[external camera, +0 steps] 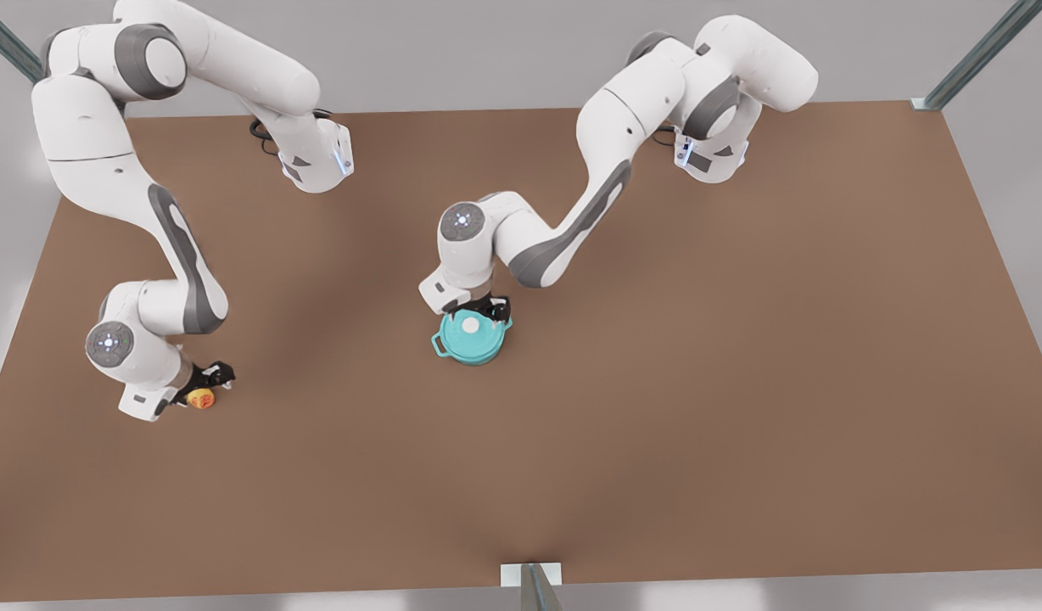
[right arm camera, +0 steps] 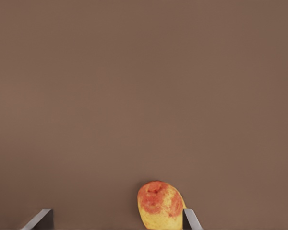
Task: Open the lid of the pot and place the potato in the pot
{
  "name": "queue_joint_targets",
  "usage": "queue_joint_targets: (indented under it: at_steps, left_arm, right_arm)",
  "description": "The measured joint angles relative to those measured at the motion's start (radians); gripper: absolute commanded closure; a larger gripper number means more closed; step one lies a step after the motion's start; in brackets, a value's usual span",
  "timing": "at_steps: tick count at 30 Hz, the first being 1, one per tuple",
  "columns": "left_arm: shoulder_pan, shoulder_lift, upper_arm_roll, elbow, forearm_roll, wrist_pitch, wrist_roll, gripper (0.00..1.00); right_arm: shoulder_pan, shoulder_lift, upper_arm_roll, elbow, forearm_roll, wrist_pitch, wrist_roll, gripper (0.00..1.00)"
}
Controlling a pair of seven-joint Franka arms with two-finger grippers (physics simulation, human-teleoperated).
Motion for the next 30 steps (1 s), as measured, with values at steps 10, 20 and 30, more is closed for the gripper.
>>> queue_joint_targets:
  at_steps: [10, 20, 30]
  left_arm:
    - [-0.040, 0.062, 0.001, -0.017, 0.025, 0.055, -0.196, 0.00]
    - [-0.044, 0.078, 0.003, -0.030, 0.052, 0.081, -0.315, 0.67]
    - [0.005, 0.045, 0.032, -0.017, 0.052, 0.055, -0.387, 0.75]
  right_arm:
    - [-0.075, 0.087, 0.039, 0.029, -0.106, 0.017, -0.062, 0.00]
    - [-0.135, 0.133, 0.070, 0.031, -0.182, 0.031, -0.095, 0.00]
    - [-0.162, 0.150, 0.092, 0.024, -0.214, 0.043, -0.110, 0.05]
